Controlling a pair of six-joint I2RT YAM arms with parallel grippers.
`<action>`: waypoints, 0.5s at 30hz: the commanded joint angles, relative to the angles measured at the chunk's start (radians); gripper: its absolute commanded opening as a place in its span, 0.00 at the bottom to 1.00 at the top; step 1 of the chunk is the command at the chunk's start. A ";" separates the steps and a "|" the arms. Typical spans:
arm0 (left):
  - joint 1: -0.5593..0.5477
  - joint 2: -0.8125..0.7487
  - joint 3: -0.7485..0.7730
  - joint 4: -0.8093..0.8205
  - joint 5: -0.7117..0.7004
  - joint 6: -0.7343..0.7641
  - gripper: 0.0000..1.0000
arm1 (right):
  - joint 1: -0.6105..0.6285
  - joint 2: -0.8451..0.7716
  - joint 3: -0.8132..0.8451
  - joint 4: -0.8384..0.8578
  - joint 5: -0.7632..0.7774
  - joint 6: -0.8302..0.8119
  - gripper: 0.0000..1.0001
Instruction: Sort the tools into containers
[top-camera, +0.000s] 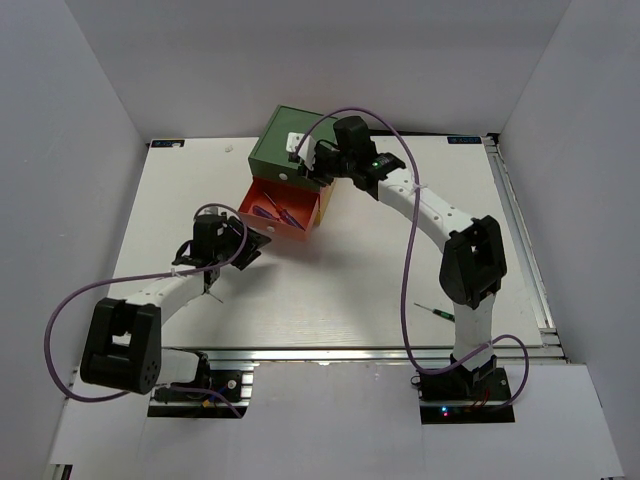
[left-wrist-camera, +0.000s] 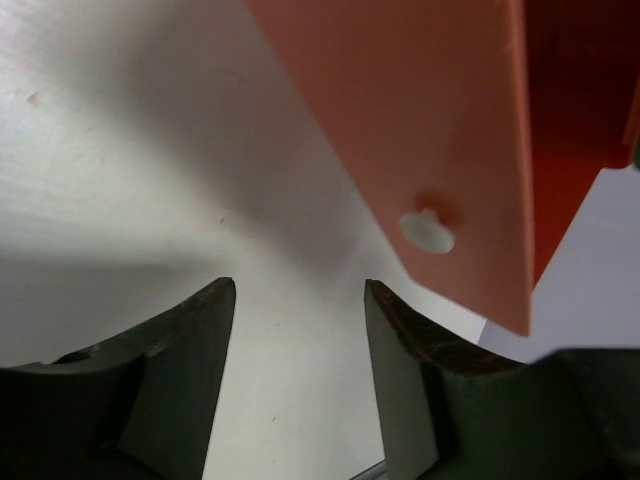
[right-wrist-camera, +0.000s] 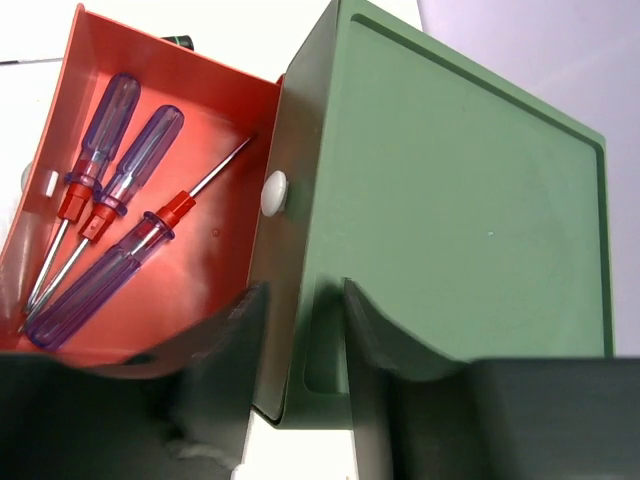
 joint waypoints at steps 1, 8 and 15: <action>0.006 0.047 0.065 0.067 0.029 0.015 0.62 | -0.004 0.003 0.042 -0.021 -0.031 0.011 0.38; 0.006 0.167 0.172 0.104 0.050 0.013 0.48 | -0.013 0.003 0.033 -0.038 -0.054 0.034 0.28; 0.004 0.296 0.300 0.140 0.086 -0.016 0.41 | -0.022 0.003 0.037 -0.047 -0.076 0.048 0.27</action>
